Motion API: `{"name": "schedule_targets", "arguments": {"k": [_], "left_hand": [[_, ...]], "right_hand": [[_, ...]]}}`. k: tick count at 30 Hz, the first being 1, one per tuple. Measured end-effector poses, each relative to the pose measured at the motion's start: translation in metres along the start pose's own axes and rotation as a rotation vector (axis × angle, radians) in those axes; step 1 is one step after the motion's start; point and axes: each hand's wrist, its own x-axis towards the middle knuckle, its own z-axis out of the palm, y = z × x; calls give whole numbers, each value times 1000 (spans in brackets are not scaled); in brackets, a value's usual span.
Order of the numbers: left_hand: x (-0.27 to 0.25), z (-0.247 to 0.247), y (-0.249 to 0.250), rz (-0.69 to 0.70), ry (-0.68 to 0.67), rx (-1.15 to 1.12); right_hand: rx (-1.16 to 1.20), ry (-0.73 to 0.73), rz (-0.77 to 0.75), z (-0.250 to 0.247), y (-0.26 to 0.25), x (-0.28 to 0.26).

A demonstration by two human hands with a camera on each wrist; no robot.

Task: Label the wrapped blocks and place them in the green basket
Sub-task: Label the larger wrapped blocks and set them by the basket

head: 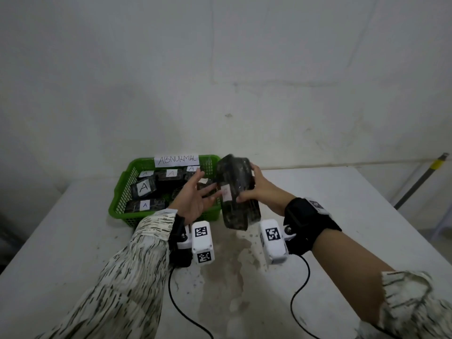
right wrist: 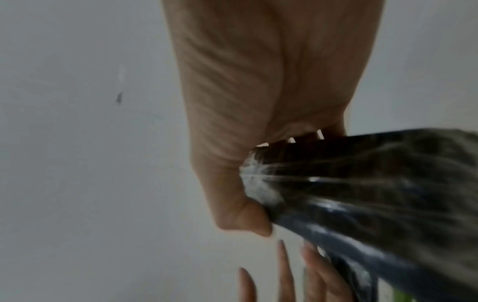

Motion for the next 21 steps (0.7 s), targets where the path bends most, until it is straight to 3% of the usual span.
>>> {"name": "schedule_targets", "arguments": {"k": [2, 5, 13, 17, 21], "left_hand": [[2, -4, 1, 14, 29, 172], [1, -1, 1, 50, 53, 389], [-10, -3, -6, -4, 12, 206], [-19, -22, -16, 14, 20, 172], [-30, -67, -20, 53, 126, 4]], "right_hand": [[287, 104, 63, -5, 1, 4], [489, 54, 94, -10, 4, 4], [411, 98, 236, -14, 3, -11], [340, -17, 257, -3, 7, -11], [194, -60, 314, 19, 19, -17]]}}
